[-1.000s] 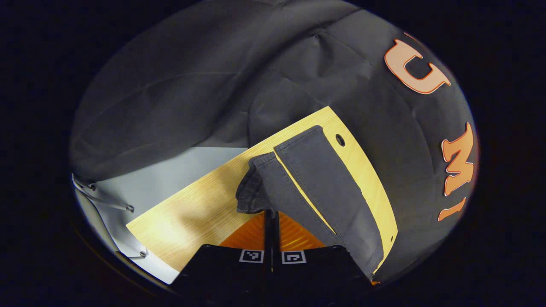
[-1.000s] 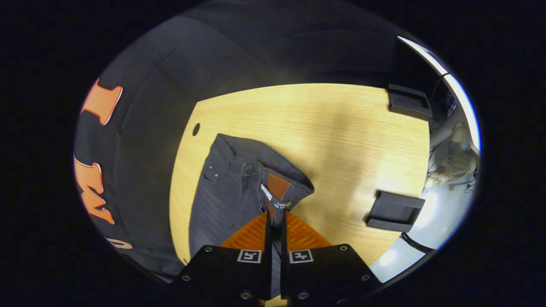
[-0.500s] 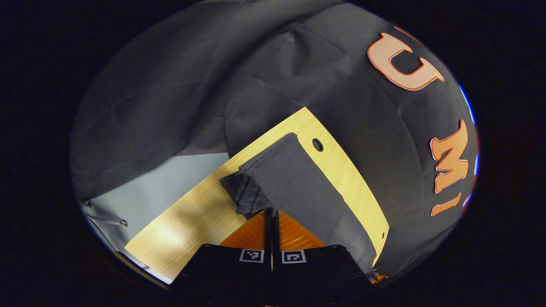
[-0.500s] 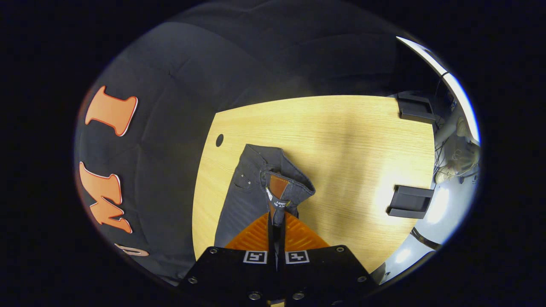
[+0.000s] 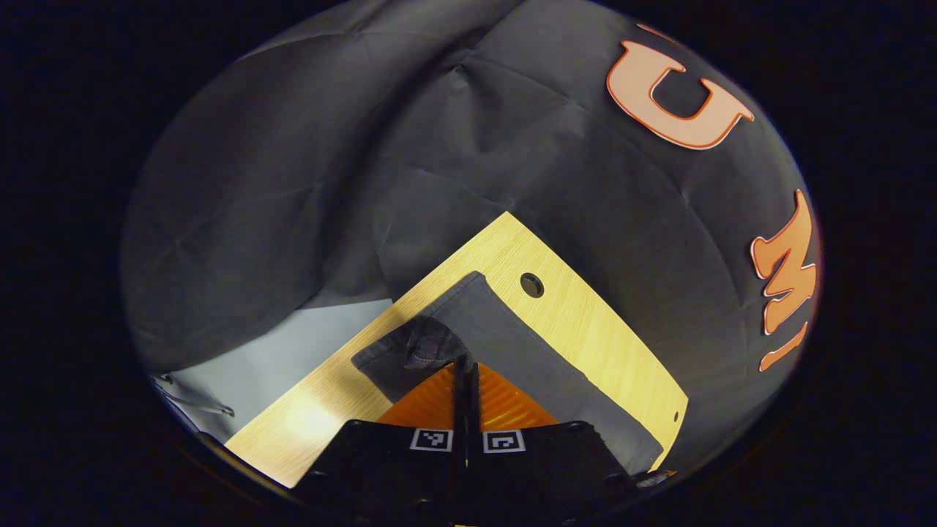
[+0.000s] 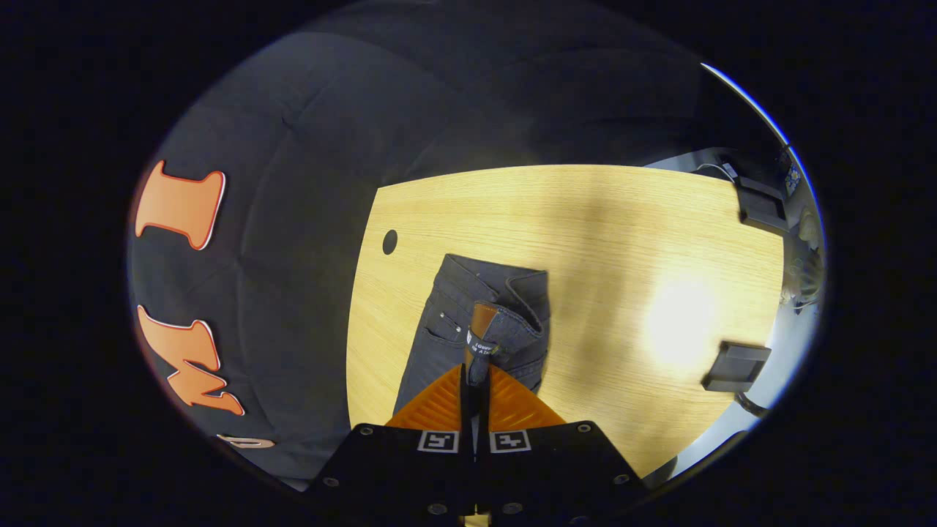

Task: Grasp the waist and the cuffs of the jeans and fold them to make the two legs overlap; first hold the waist and fold one-third of the jeans toward the cuffs, then hold the cuffs and fold the remaining one-third in the same direction to finish folding.

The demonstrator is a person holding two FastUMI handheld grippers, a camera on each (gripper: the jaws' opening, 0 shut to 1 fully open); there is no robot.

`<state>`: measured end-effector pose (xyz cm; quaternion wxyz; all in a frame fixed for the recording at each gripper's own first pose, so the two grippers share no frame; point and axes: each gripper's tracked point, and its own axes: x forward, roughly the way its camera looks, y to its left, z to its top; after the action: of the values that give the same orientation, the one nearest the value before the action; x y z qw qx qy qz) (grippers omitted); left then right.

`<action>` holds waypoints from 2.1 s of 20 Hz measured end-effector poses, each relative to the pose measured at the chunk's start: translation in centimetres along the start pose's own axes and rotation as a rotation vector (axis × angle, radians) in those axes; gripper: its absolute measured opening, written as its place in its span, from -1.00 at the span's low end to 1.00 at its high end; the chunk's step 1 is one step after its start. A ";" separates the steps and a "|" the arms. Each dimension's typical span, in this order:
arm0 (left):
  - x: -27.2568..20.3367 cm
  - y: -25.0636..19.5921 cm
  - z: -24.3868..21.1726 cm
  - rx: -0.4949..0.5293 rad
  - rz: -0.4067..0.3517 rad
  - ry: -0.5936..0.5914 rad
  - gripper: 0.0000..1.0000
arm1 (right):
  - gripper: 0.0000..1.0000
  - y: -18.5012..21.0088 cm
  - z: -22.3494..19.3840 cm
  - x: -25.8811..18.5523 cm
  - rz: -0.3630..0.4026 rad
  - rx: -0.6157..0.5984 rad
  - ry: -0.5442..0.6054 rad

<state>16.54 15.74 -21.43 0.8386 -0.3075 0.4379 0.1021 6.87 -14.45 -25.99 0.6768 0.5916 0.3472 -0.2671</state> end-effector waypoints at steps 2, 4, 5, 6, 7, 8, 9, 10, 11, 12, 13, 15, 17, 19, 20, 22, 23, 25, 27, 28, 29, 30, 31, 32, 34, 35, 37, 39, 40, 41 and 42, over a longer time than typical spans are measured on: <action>1.4 -1.0 1.1 0.037 0.023 -0.009 -0.99 | -0.97 1.1 0.5 1.1 0.000 -0.005 0.019; 2.9 -1.6 2.3 0.069 0.048 -0.016 -0.98 | -0.98 1.8 1.1 2.6 -0.015 -0.007 0.034; 3.7 -1.8 2.8 0.082 0.062 -0.013 -0.98 | -0.98 2.4 1.4 3.5 -0.016 -0.007 0.040; 4.4 -1.9 3.1 0.099 0.080 -0.011 -0.98 | -0.98 3.0 1.7 4.4 -0.018 -0.008 0.046; 5.0 -2.1 3.4 0.115 0.095 -0.014 -0.99 | -0.98 3.4 1.9 5.4 -0.027 -0.011 0.055; 5.6 -2.4 3.5 0.124 0.109 -0.010 -0.99 | -0.98 3.6 2.1 6.4 -0.043 -0.018 0.060; 6.6 -2.2 3.5 0.128 0.125 -0.006 -0.99 | -0.98 3.7 2.2 7.5 -0.058 -0.026 0.066; 7.1 -2.3 3.7 0.130 0.135 -0.005 -0.99 | -0.97 4.1 2.3 8.6 -0.067 -0.032 0.073; 7.5 -2.3 3.9 0.134 0.151 -0.001 -0.99 | -0.97 4.5 2.5 9.2 -0.075 -0.035 0.078; 8.1 -2.5 3.7 0.140 0.163 0.002 -0.99 | -0.97 4.7 2.7 9.9 -0.083 -0.045 0.084; 8.3 -2.3 3.6 0.144 0.183 0.012 -0.99 | -0.98 4.7 2.8 10.7 -0.099 -0.053 0.091; 8.8 -2.2 3.7 0.151 0.206 0.020 -0.99 | -0.96 4.5 2.8 12.6 -0.136 -0.041 0.105; 9.1 -1.9 3.4 0.155 0.220 0.018 -0.98 | -0.94 4.5 2.7 13.8 -0.139 -0.006 0.111; 8.8 -1.3 4.5 0.157 0.232 -0.020 -0.82 | -0.68 6.2 3.0 14.4 -0.069 0.017 0.107; 9.2 -2.0 5.1 0.134 0.207 -0.043 -0.72 | -0.58 7.1 3.5 14.4 -0.035 0.017 0.089; 9.5 -3.3 5.7 0.096 0.144 -0.074 0.08 | -0.27 7.6 5.0 13.0 -0.005 -0.008 0.030; 9.1 -3.7 5.6 0.110 0.142 -0.064 0.48 | -0.20 7.2 5.3 12.4 0.000 -0.034 0.003; 8.5 -4.7 5.5 0.178 0.129 -0.087 0.84 | 0.10 6.0 5.6 11.0 -0.025 -0.111 -0.034; 7.3 -6.5 6.4 0.265 0.087 -0.179 0.85 | 0.44 4.4 5.7 9.7 -0.069 -0.213 -0.077; 5.9 -7.7 6.9 0.306 0.063 -0.236 0.85 | 0.64 3.6 5.8 9.0 -0.091 -0.265 -0.099; 4.8 -9.0 7.2 0.344 0.035 -0.284 0.99 | 0.71 2.8 5.9 8.2 -0.114 -0.317 -0.130; 3.1 -10.0 7.2 0.374 0.013 -0.331 0.91 | 0.79 2.0 5.9 7.8 -0.136 -0.352 -0.146; 1.5 -10.7 7.5 0.401 -0.009 -0.382 0.92 | 0.82 1.2 5.9 7.5 -0.155 -0.379 -0.161; -0.6 -11.3 8.0 0.428 -0.033 -0.438 0.90 | 0.89 0.6 5.4 7.7 -0.164 -0.396 -0.154; -3.7 -12.4 8.2 0.469 -0.071 -0.513 0.90 | 0.93 -0.9 4.2 8.3 -0.183 -0.378 -0.126; -5.3 -12.9 8.2 0.489 -0.083 -0.546 0.90 | 0.94 -1.4 4.0 8.4 -0.184 -0.362 -0.121; -8.7 -14.1 8.0 0.525 -0.103 -0.608 0.90 | 0.94 -2.6 3.7 8.9 -0.196 -0.333 -0.120; -11.8 -15.4 7.7 0.534 -0.156 -0.669 0.90 | 0.94 -3.4 3.3 9.5 -0.205 -0.315 -0.112; -13.3 -16.1 7.5 0.536 -0.186 -0.694 0.89 | 0.94 -3.5 3.2 9.8 -0.203 -0.307 -0.107; -15.0 -16.7 7.2 0.540 -0.207 -0.725 0.89 | 0.94 -3.5 3.1 10.2 -0.192 -0.299 -0.106; -16.7 -17.2 6.5 0.542 -0.234 -0.751 0.89 | 0.94 -3.4 3.0 10.6 -0.186 -0.291 -0.106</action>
<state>18.57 7.72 1.98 0.9947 -0.0667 0.0780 -0.0071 11.21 -17.45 -36.21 0.7450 0.4379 0.3992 -0.3064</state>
